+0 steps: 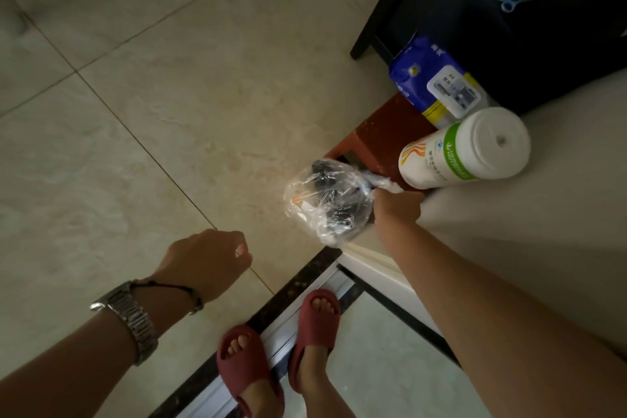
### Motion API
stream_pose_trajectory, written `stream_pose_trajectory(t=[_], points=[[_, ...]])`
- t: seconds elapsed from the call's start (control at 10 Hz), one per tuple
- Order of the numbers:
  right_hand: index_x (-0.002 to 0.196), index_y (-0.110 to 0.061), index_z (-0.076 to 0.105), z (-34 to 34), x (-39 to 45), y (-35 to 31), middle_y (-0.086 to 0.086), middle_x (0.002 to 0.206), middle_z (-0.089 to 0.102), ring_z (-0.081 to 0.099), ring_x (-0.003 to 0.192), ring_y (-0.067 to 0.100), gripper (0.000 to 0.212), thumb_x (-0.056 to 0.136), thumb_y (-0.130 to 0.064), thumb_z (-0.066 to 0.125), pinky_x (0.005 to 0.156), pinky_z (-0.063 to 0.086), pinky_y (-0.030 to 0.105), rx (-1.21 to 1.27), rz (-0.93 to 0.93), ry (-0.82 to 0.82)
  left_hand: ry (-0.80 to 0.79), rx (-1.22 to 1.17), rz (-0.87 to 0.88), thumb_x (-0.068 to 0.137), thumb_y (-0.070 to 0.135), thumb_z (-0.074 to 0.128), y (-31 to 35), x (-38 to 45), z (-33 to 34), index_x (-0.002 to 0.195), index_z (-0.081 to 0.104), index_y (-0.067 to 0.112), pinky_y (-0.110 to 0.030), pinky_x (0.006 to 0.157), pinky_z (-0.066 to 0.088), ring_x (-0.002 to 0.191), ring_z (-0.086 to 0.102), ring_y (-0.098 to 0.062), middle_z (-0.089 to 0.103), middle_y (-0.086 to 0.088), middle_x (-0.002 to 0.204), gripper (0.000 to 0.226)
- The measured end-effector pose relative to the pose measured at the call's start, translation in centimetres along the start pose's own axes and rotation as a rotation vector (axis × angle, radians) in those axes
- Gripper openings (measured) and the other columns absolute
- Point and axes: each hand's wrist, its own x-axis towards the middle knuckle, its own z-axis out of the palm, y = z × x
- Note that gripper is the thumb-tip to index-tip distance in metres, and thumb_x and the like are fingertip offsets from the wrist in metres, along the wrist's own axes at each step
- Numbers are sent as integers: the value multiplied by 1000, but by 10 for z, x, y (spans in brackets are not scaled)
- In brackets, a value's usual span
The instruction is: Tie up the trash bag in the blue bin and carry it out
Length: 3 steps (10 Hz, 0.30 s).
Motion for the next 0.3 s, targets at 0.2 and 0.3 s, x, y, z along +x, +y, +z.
stream_pose_trajectory(t=[0.2, 0.3], points=[[105, -6, 61, -39, -65, -47, 12, 100, 65, 62, 90, 28, 30, 83, -25, 58, 65, 41, 26, -745, -417, -347, 63, 73, 3, 94, 43, 33, -2, -47, -56, 108, 56, 30, -29, 81, 48, 91, 58, -16, 64, 4, 111, 30], [101, -12, 60, -62, -114, -87, 5, 94, 62, 53, 81, 19, 20, 87, -27, 57, 68, 39, 28, -843, -683, -387, 137, 56, -11, 94, 44, 34, -4, -81, -91, 107, 57, 31, -28, 82, 49, 94, 61, -15, 65, 5, 108, 30]])
